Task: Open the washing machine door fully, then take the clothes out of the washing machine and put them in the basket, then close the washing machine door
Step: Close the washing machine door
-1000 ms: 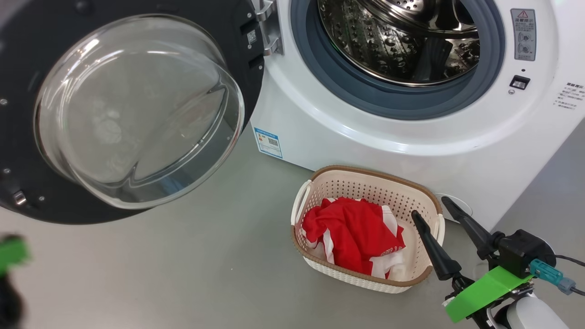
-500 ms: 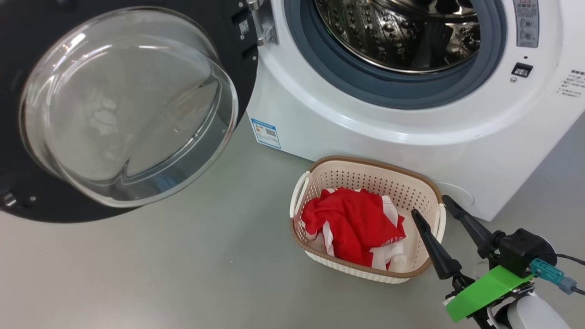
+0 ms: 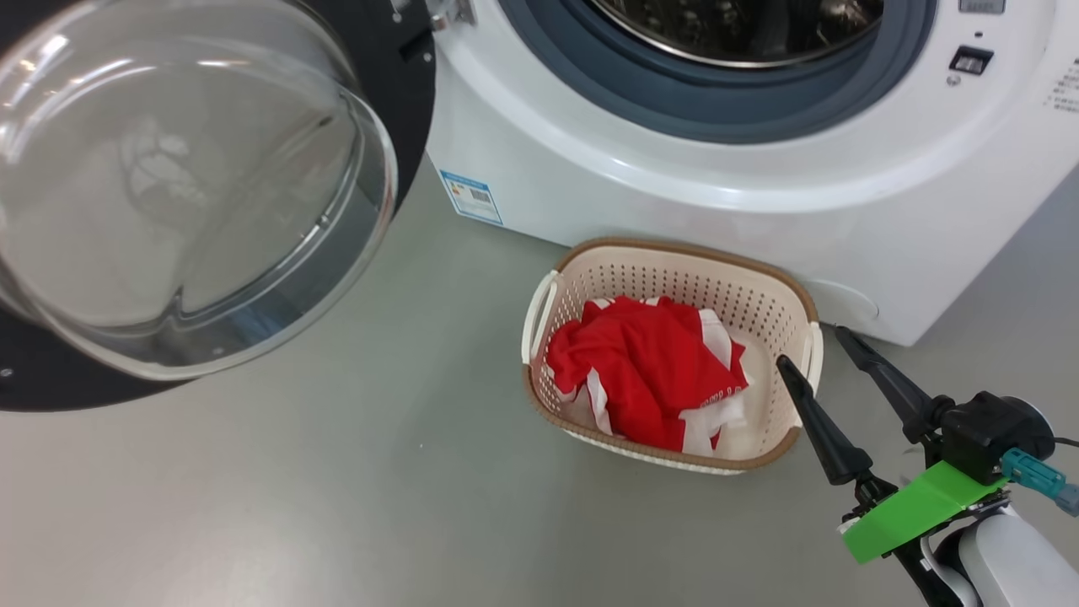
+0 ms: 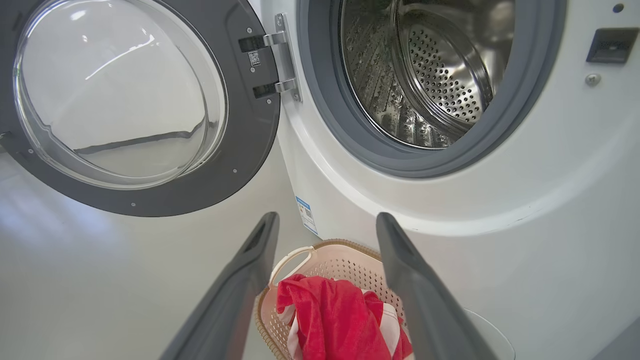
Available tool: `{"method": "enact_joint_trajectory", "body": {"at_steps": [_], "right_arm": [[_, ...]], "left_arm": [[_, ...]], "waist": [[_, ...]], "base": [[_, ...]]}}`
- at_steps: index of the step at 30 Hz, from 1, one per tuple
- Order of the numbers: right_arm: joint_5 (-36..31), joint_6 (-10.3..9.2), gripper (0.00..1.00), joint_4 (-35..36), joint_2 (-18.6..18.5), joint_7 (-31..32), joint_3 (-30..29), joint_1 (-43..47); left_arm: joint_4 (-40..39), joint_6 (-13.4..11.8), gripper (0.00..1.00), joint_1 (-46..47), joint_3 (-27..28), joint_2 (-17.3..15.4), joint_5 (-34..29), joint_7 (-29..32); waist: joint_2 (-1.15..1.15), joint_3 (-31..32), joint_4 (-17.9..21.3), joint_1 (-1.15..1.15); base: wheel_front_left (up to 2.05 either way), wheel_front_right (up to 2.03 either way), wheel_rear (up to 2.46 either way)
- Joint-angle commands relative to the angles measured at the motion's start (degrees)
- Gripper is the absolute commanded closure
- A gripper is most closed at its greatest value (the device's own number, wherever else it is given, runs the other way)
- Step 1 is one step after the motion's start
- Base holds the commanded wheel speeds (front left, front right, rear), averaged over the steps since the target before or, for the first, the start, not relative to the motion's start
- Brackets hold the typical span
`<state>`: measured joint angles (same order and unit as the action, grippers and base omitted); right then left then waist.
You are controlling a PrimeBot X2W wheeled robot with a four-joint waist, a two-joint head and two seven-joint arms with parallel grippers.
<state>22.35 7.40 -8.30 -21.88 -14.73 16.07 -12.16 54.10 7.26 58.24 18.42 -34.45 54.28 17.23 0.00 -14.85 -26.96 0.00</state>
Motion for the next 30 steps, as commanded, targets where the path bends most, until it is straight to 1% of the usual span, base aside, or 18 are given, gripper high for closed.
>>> {"method": "enact_joint_trajectory", "body": {"at_steps": [1, 6, 14, 30], "right_arm": [[0.9, 0.09, 0.00, 1.5, -0.7, -0.3, 1.3, -1.2], [0.8, 0.09, 0.00, 1.8, -1.3, -0.3, 1.3, -1.8], [0.8, 0.09, 0.00, 1.7, -1.6, -0.3, 1.3, -2.6], [0.9, 0.09, 0.00, 1.2, -1.3, -0.3, 1.5, -2.7]], "left_arm": [[-0.9, 0.2, 1.00, 1.0, 0.6, -4.6, 1.6, 1.7], [0.6, 0.2, 1.00, -0.2, 0.1, -5.2, 4.3, 7.7], [0.2, 0.2, 1.00, -1.6, 0.3, -5.5, 7.6, 14.0], [-4.1, 0.2, 1.00, -5.7, -0.5, -4.7, 13.0, 26.8]], "waist": [[0.00, -1.6, 0.9, 0.00], [0.00, -3.2, 1.2, 0.00], [0.00, -4.4, 1.1, 0.00], [0.00, -2.8, 0.5, 0.00]], "base": [[0.00, 0.00, 0.00], [0.00, 0.00, 0.00], [0.00, 0.00, 0.00], [0.00, 0.00, 0.00]]}}
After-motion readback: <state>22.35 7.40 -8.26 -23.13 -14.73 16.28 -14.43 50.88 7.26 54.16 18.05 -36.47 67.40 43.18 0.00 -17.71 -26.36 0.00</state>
